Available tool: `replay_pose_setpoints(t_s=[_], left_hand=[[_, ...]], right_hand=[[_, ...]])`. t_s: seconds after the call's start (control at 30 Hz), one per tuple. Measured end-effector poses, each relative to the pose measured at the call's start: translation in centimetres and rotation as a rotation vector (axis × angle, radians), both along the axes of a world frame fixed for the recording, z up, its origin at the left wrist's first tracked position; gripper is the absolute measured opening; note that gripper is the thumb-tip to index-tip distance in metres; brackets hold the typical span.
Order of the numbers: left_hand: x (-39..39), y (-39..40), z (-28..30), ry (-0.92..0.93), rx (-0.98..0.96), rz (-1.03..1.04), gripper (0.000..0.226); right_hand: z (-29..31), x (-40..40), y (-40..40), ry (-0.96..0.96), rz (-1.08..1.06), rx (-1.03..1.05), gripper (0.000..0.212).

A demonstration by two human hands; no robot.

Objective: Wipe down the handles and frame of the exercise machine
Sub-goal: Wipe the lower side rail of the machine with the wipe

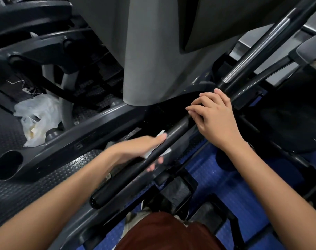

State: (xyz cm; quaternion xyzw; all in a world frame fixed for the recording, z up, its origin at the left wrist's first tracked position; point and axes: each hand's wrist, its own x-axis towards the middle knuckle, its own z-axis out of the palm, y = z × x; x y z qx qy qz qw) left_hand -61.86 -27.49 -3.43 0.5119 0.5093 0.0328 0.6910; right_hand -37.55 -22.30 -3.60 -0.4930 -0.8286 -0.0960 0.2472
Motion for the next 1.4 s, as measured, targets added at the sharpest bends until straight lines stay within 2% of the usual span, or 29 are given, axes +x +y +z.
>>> replay_pose_setpoints(t_s=[0.1,0.23,0.3,0.37,0.43,0.6,0.7,0.9,0.97,1.03,1.13,1.2,1.27,1.33,1.4], left_hand=[[3.4,2.6,-0.5,0.041,0.165,0.013,0.06],[4.7,1.3,-1.3,0.469,0.728,-0.119,0.056],[3.3,-1.3,-1.6,0.613,0.882,-0.19,0.048],[1.2,-4.0,-1.7,0.719,0.958,-0.235,0.044],[-0.9,-6.3,-1.6,0.77,0.947,-0.26,0.043],[-2.7,-6.8,-1.0,0.685,0.827,-0.289,0.041],[-0.3,-3.5,-0.9,0.617,0.774,-0.24,0.044],[6.9,3.0,-1.5,0.631,0.903,-0.205,0.048],[7.0,3.3,-1.6,0.593,0.873,-0.173,0.05],[5.4,2.9,-2.0,0.423,0.721,-0.118,0.055],[1.8,1.0,-2.0,0.096,0.371,-0.041,0.067],[-0.8,-0.8,-2.2,0.016,0.142,0.027,0.068],[-2.9,-2.8,-2.3,-0.024,0.047,0.052,0.059],[-3.6,-3.9,-2.3,-0.01,0.1,0.054,0.054],[-2.9,-3.7,-2.2,0.215,0.372,-0.069,0.054]], right_hand=[[0.1,0.0,0.0,-0.008,-0.003,0.004,0.016],[0.1,0.0,0.0,-0.016,-0.001,0.004,0.017],[0.0,-0.1,-0.1,-0.013,0.0,0.011,0.017],[0.0,-0.1,-0.1,-0.008,0.0,0.011,0.017],[0.0,0.0,0.0,-0.003,0.001,0.008,0.016],[0.0,-0.1,-0.1,-0.007,-0.007,-0.01,0.015],[0.0,-0.1,-0.2,-0.011,-0.022,-0.012,0.015],[0.1,-0.1,-0.2,-0.024,-0.012,-0.018,0.014],[0.1,-0.1,-0.2,-0.028,-0.009,-0.022,0.014],[0.1,-0.1,-0.2,-0.03,-0.008,-0.024,0.015],[0.1,-0.1,-0.3,-0.024,-0.009,-0.017,0.016],[0.1,-0.1,-0.3,-0.02,-0.012,-0.018,0.016],[0.0,-0.1,-0.2,-0.02,-0.021,-0.023,0.015],[0.0,-0.1,-0.2,-0.022,-0.027,-0.025,0.015],[0.1,-0.1,-0.2,-0.026,-0.023,-0.029,0.015]])
